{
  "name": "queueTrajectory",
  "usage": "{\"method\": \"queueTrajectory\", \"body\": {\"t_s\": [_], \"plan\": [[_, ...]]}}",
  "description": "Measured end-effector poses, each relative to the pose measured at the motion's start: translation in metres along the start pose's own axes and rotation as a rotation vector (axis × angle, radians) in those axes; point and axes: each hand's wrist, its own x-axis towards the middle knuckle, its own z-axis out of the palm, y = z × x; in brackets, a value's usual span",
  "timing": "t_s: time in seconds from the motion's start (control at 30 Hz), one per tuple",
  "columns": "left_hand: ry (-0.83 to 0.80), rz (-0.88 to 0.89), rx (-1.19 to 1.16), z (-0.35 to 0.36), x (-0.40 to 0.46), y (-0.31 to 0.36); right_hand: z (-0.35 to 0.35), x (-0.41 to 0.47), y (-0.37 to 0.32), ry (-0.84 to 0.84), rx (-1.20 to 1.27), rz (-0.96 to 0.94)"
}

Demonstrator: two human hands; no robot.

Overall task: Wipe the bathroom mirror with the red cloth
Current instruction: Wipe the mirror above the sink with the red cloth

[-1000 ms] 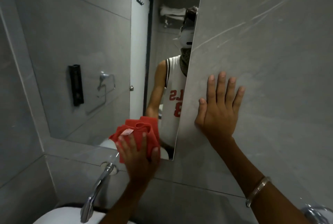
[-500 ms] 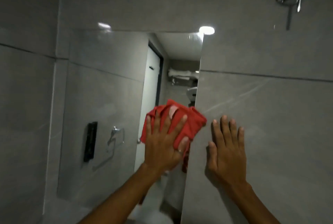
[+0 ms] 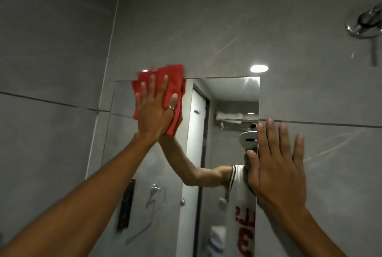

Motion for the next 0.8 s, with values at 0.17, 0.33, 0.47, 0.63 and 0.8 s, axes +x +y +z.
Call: {"method": "queueTrajectory", "body": {"t_s": [0.17, 0.33, 0.47, 0.63, 0.8], "plan": [[-0.112, 0.421, 0.076, -0.009, -0.012, -0.043, -0.001, -0.006, 0.008, -0.012, 0.025, -0.050], [0.042, -0.155, -0.068, -0.014, 0.000, -0.078, 0.002, -0.022, 0.019, -0.004, 0.007, -0.098], [-0.028, 0.160, -0.020, -0.015, -0.011, -0.099, 0.002, -0.022, 0.017, 0.019, 0.016, -0.108], [0.054, -0.404, -0.163, -0.015, -0.030, -0.125, 0.000, -0.023, 0.016, 0.000, 0.009, -0.104], [-0.057, 0.266, -0.020, -0.002, -0.113, -0.120, 0.000, -0.023, 0.016, -0.001, 0.016, -0.099]]}}
